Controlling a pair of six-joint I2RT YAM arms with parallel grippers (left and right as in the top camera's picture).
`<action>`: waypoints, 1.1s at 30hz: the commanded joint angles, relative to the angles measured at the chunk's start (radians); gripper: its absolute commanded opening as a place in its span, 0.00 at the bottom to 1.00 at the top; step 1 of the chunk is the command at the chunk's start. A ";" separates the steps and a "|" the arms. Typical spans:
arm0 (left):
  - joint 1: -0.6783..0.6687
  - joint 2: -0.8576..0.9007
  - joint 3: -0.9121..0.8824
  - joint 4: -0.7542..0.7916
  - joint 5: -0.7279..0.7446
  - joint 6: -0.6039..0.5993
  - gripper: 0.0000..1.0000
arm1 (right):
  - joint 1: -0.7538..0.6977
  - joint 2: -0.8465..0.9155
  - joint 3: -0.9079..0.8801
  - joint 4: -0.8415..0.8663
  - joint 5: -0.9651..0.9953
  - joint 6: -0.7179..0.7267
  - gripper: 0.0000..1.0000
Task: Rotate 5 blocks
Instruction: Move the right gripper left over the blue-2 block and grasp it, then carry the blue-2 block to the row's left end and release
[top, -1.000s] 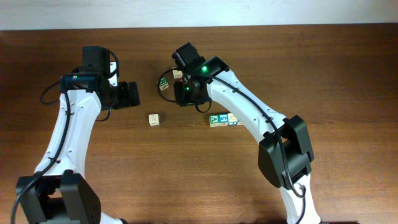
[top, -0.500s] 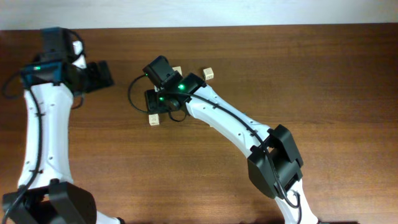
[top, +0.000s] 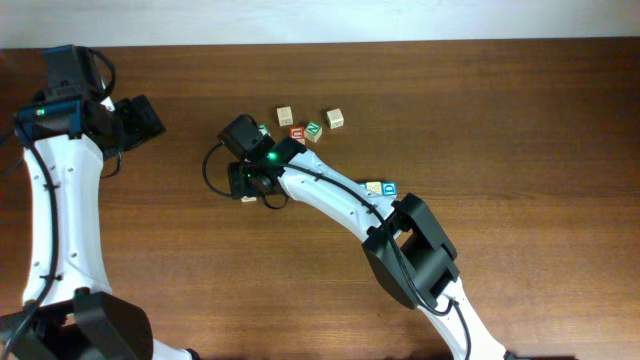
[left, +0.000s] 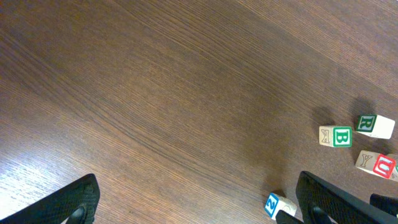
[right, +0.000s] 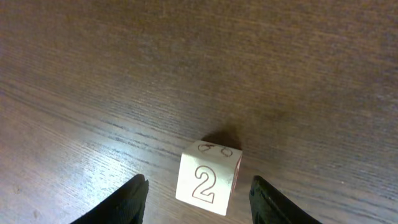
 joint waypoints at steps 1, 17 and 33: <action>0.005 -0.002 0.016 -0.002 -0.015 -0.018 0.99 | 0.005 0.033 0.019 0.014 0.026 0.007 0.54; 0.005 -0.002 0.016 -0.002 -0.015 -0.018 0.99 | -0.004 0.059 0.031 -0.077 0.029 -0.001 0.32; 0.005 -0.002 0.016 -0.002 -0.015 -0.018 0.99 | -0.141 0.058 0.084 -0.422 0.098 -0.043 0.29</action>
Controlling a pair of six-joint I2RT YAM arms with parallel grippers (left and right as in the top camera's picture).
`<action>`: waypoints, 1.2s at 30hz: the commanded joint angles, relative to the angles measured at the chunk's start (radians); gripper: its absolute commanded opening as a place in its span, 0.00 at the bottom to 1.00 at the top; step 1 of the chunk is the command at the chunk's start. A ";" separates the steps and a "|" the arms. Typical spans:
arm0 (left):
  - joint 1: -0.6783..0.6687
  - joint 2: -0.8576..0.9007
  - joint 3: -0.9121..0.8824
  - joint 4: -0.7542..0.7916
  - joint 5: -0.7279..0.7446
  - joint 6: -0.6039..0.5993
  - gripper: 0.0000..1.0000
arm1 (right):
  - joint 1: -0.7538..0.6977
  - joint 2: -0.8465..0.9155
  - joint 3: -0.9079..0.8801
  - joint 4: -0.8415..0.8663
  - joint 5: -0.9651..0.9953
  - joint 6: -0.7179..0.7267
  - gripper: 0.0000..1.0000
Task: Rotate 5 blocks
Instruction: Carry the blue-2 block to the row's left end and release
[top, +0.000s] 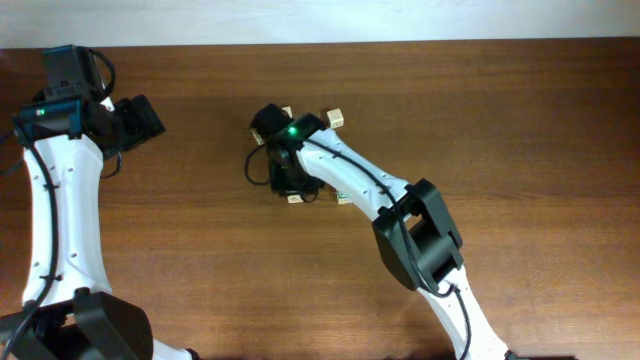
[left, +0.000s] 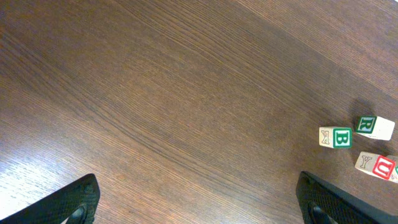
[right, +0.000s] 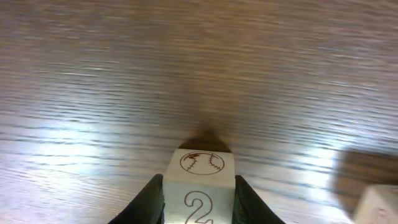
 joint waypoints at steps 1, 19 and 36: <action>0.005 -0.002 0.016 -0.002 -0.014 -0.014 0.99 | -0.029 0.005 0.000 -0.048 0.064 -0.011 0.29; 0.005 -0.002 0.016 -0.002 -0.014 -0.014 0.99 | -0.062 0.006 0.000 -0.137 0.171 -0.014 0.30; 0.005 -0.002 0.016 -0.002 -0.014 -0.014 0.99 | -0.062 0.005 0.000 -0.163 0.161 -0.014 0.41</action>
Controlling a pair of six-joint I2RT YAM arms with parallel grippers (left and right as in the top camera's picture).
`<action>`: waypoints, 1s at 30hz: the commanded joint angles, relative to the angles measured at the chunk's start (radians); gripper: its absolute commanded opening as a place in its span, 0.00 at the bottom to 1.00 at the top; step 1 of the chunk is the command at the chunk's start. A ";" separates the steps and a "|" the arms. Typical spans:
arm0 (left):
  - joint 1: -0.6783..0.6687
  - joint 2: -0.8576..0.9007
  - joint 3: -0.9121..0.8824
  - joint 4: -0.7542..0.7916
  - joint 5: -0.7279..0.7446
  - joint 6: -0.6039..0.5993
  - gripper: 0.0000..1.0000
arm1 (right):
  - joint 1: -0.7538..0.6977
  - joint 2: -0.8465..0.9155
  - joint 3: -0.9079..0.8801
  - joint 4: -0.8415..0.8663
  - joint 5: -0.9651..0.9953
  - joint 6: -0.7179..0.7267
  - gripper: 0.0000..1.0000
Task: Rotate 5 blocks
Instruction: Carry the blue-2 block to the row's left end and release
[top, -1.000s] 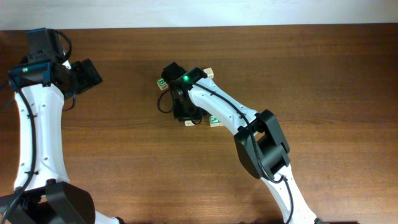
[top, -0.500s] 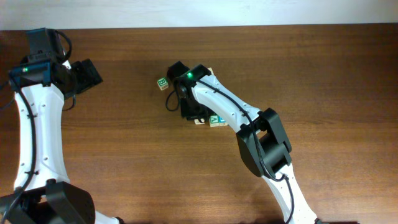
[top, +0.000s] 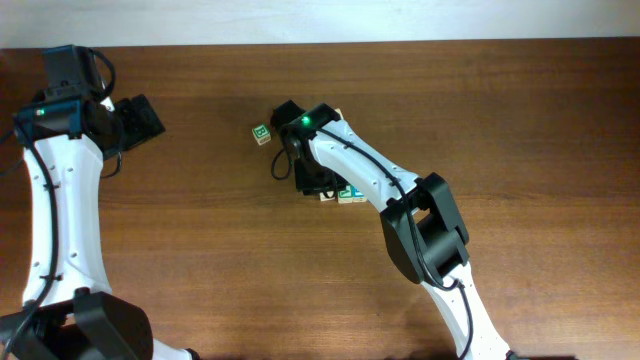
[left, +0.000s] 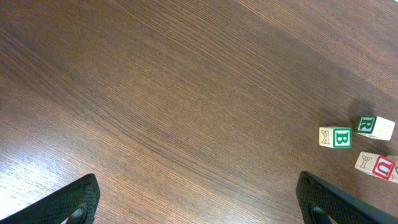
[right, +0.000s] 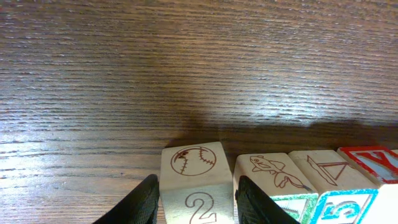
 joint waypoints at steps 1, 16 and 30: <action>0.005 -0.002 0.016 -0.002 -0.014 -0.013 0.99 | -0.009 0.005 -0.003 -0.002 0.011 0.005 0.41; 0.004 -0.002 0.016 -0.002 -0.014 -0.013 0.99 | -0.009 0.010 0.119 -0.007 0.038 -0.048 0.37; 0.004 -0.002 0.016 -0.002 -0.014 -0.013 0.99 | -0.007 0.013 0.053 0.070 0.034 -0.048 0.21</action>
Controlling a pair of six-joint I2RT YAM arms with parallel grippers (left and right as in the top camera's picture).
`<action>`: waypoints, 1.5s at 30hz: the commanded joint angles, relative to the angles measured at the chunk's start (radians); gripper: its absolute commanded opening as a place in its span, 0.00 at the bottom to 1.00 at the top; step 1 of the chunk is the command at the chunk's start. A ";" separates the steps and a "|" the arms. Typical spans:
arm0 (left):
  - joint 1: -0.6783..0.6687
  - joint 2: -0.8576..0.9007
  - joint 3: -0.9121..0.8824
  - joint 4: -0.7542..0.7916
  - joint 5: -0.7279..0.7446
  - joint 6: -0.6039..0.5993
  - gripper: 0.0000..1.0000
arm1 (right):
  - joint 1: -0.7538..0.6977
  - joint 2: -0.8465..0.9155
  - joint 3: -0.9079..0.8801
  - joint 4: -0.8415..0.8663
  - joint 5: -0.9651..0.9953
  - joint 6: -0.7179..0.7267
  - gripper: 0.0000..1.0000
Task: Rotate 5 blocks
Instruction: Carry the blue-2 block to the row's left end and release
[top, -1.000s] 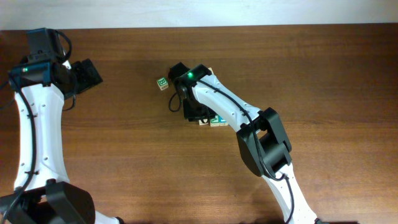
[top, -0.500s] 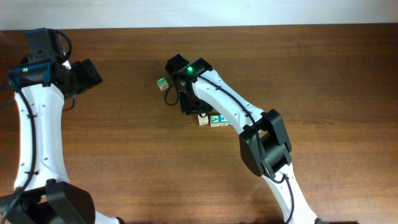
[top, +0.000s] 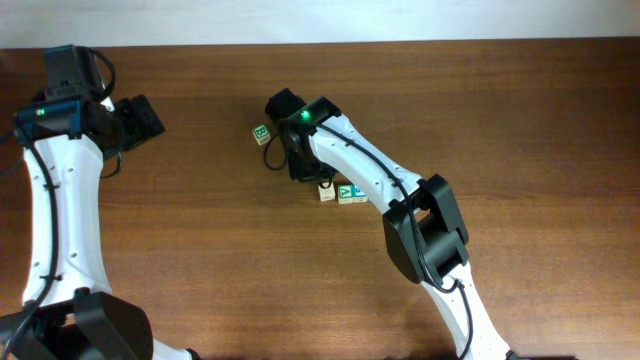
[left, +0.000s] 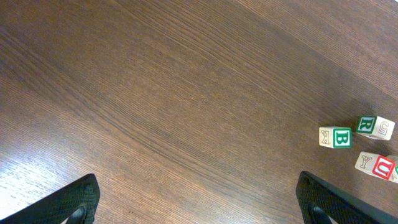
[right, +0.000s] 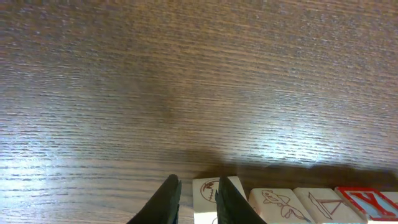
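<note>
The cream block with a baseball and a "2" (right: 205, 185) (top: 326, 193) stands at the left end of a row with a fish block (right: 280, 200), a triangle block (right: 320, 200) and a red Y block (right: 368, 198). My right gripper (right: 198, 186) (top: 297, 165) hovers over that end block, its fingers drawn closer than the block is wide, holding nothing. My left gripper (left: 205, 202) (top: 135, 120) stays wide open at the far left. In front of it lie a green B block (left: 336, 137) (top: 262, 133), a green R block (left: 372, 126) and a red U block (left: 377, 166).
The right arm (top: 360, 185) crosses the middle of the brown table (top: 520, 120) and hides several blocks near the back. The left arm (top: 55, 230) runs along the left edge.
My right gripper's fingers stood on either side of the "2" block; now they are narrowed and lifted off it, shifted back and left. The block stays in the row. The left arm has not moved.
My right gripper stood open around the "2" block, alone left of centre. Then it was shut on the block farther right. Later the block stood at the left end of the row between the fingers. Now the fingers are off it and drawn together.
</note>
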 joint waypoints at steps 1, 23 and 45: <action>0.004 -0.002 0.016 -0.002 -0.014 -0.013 0.99 | -0.007 0.011 -0.017 0.002 0.016 0.004 0.21; 0.004 -0.002 0.016 -0.002 -0.014 -0.013 0.99 | -0.027 0.011 -0.015 0.028 -0.141 -0.139 0.21; 0.004 -0.002 0.016 -0.002 -0.014 -0.013 0.99 | 0.006 0.011 -0.077 -0.025 -0.092 -0.074 0.21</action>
